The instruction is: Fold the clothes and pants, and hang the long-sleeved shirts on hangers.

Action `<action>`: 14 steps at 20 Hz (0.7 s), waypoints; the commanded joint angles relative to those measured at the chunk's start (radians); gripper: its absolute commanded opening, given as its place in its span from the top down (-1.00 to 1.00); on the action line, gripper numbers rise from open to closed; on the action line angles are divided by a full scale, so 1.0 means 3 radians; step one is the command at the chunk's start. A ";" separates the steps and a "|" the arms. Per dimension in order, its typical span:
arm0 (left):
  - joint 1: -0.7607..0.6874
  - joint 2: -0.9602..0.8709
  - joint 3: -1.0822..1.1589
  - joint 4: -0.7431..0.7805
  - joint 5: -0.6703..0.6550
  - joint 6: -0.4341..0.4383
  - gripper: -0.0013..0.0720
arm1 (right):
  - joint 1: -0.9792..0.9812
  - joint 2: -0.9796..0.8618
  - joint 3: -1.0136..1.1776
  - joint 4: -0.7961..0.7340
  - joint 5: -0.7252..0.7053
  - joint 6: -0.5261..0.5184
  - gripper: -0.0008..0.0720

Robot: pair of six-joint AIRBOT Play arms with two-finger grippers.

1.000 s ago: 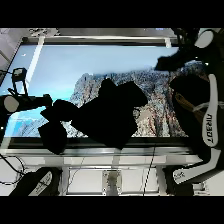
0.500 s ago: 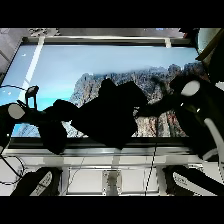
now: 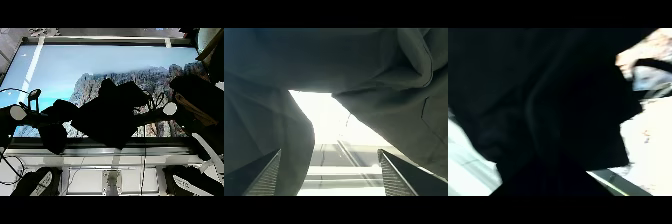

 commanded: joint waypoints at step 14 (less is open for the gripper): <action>-0.0123 -0.0361 0.0211 -0.1797 0.1698 0.0907 -0.94 | -0.1593 -0.0076 0.0729 -0.1260 -0.0053 0.0334 0.93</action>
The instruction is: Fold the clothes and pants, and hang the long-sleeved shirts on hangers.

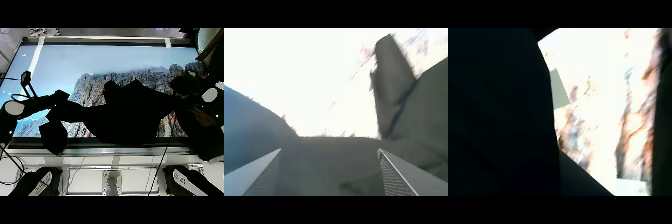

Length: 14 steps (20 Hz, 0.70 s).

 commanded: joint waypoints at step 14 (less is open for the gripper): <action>-0.0977 -0.2588 0.1623 -0.0788 0.0207 -0.0046 -0.60 | -0.0099 -0.0380 0.1661 0.0000 -0.0331 0.0469 -0.18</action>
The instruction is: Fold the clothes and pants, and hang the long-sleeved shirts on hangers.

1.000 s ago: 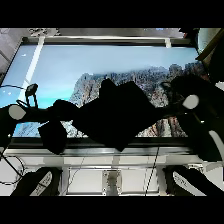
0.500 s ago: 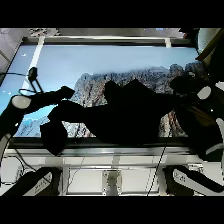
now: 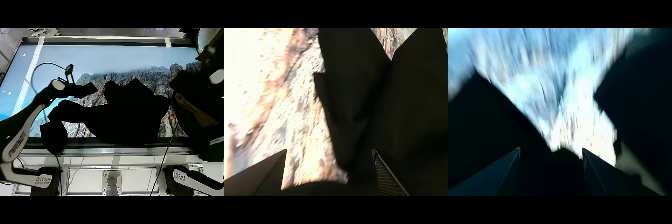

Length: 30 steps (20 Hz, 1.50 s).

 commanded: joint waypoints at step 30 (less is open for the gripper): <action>-0.0303 -0.1001 0.0468 -0.0945 0.0526 -0.0477 0.11 | 0.0001 0.0146 0.0754 -0.0027 0.0528 -0.0057 -0.18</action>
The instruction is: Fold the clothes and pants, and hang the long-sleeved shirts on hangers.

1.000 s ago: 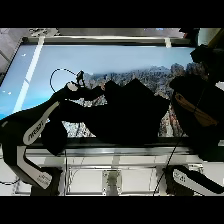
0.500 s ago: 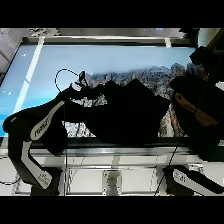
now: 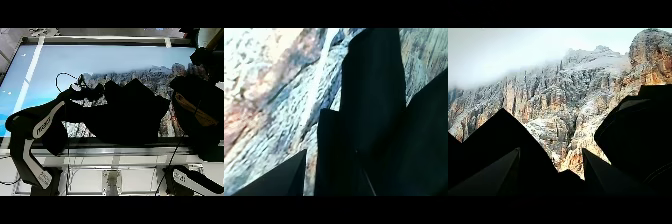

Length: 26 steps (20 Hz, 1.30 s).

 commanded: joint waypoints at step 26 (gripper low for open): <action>0.0591 0.1405 0.0003 0.2555 -0.1587 0.0313 0.95 | 0.0003 -0.0023 -0.0221 0.0177 0.0649 -0.0275 -0.18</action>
